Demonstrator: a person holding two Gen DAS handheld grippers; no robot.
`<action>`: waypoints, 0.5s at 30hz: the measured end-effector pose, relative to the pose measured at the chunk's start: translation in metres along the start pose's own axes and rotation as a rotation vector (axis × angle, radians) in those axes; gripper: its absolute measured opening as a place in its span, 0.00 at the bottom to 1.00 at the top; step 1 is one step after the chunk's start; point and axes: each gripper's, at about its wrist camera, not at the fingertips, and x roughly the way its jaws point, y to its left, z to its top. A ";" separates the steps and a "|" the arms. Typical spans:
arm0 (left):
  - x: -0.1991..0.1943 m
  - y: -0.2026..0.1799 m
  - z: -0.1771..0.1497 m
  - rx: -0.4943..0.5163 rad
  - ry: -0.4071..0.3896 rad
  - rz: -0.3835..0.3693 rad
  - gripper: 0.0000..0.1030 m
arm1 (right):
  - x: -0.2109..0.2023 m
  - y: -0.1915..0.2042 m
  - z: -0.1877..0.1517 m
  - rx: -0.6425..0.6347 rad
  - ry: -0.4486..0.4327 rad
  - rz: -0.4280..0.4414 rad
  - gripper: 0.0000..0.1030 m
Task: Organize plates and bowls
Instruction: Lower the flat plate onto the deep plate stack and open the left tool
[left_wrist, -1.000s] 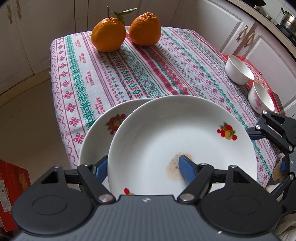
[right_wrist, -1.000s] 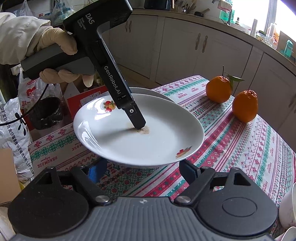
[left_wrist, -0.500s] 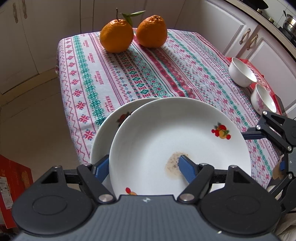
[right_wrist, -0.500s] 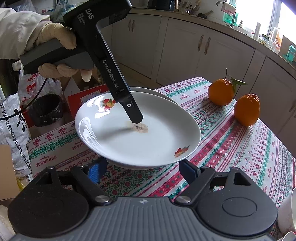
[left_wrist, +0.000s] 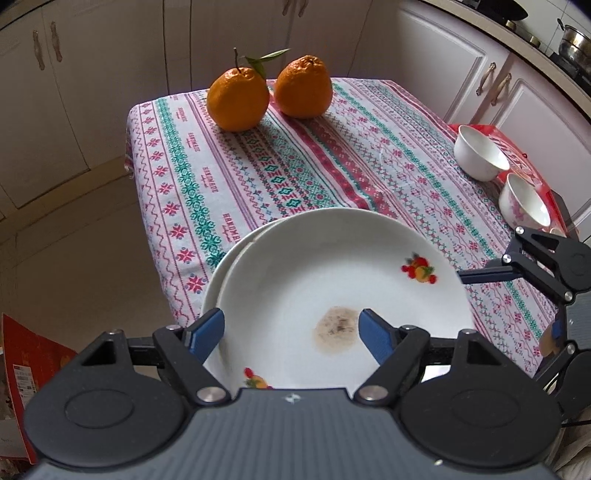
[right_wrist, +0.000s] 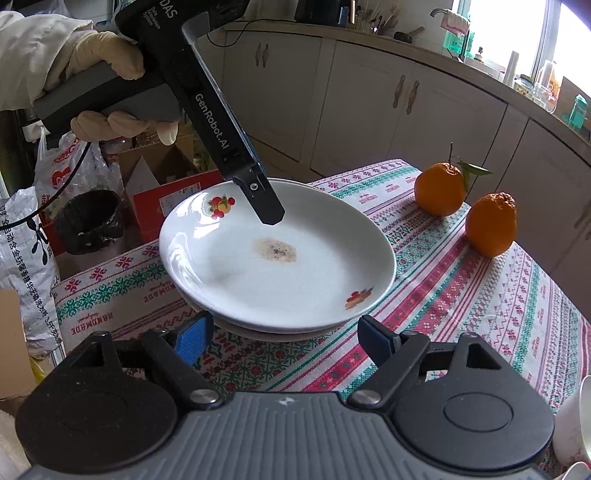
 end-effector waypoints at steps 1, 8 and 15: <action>0.000 -0.001 -0.001 0.002 -0.004 0.002 0.77 | -0.002 0.000 -0.001 0.000 0.000 -0.005 0.86; -0.008 -0.020 -0.006 0.031 -0.052 0.048 0.82 | -0.022 -0.007 -0.011 0.040 -0.014 -0.037 0.93; -0.026 -0.069 -0.024 0.092 -0.199 0.172 0.90 | -0.051 -0.020 -0.024 0.109 -0.061 -0.093 1.00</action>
